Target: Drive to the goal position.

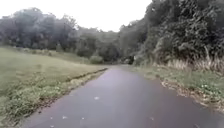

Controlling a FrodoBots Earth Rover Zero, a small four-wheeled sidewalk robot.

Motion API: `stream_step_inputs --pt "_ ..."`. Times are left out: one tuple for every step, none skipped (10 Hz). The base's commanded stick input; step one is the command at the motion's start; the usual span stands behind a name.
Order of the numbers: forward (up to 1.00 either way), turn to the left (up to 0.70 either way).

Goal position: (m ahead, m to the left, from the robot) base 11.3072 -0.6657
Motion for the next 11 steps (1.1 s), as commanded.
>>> stream_step_inputs --pt "0.70 0.00" --pt "0.70 0.00" --pt "0.70 0.00" --pt "0.70 0.00" --pt "0.70 0.00" --pt "0.70 0.00" --pt "0.70 0.00" --pt "0.70 0.00" --pt "0.70 0.00" --pt "0.70 0.00" --pt "0.70 0.00"
